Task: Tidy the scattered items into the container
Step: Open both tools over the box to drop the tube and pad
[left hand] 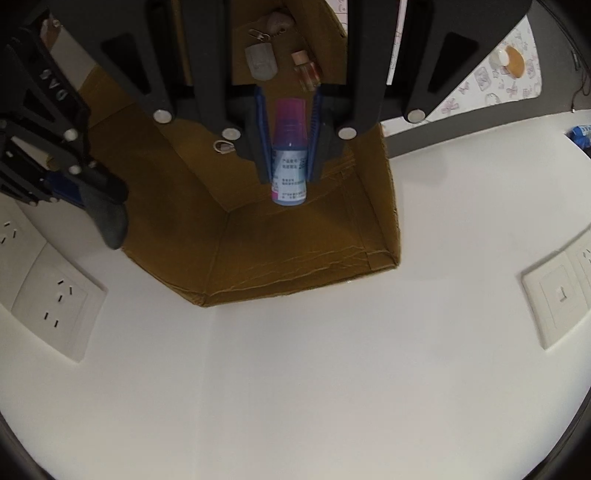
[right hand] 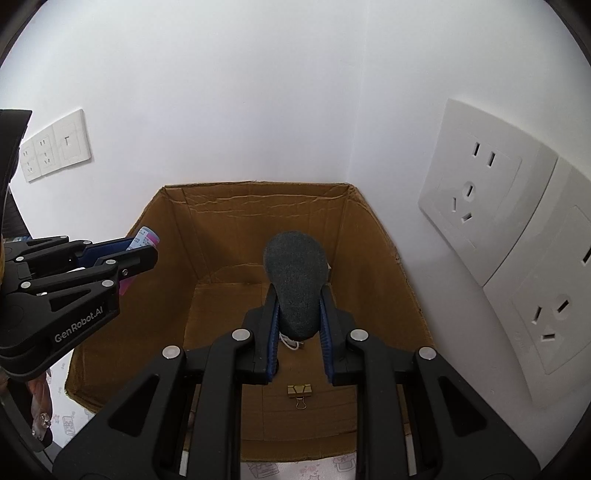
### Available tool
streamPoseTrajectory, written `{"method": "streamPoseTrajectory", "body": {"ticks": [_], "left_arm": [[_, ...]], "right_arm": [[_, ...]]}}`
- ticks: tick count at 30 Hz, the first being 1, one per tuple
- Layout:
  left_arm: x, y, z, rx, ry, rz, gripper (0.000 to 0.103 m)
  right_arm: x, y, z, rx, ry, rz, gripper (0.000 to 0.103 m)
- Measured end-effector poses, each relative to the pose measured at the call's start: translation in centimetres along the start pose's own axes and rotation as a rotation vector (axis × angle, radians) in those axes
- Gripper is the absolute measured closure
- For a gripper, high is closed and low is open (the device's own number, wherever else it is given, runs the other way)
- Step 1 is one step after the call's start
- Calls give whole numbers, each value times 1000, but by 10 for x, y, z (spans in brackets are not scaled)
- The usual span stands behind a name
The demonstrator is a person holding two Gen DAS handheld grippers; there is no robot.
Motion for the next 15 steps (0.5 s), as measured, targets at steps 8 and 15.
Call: {"method": "streamPoseTrajectory", "body": {"ticks": [8, 15], "left_arm": [[-15, 3, 17, 9, 121, -66, 40], [-12, 5, 20, 2, 122, -96, 39]], "right_arm": [[0, -4, 0, 9, -24, 44, 14], [5, -3, 1, 11, -24, 36, 14]]}}
Point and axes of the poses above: each gripper's, at about its wrist camera, not at the fingertips, and x roughly against the way its jaws point, y to its left, z to its underside, the point moved 10 cm from there along -x, roughly the way its jaws point, and after that the axes turned 1 degree about -y, right-handed, at the moved point
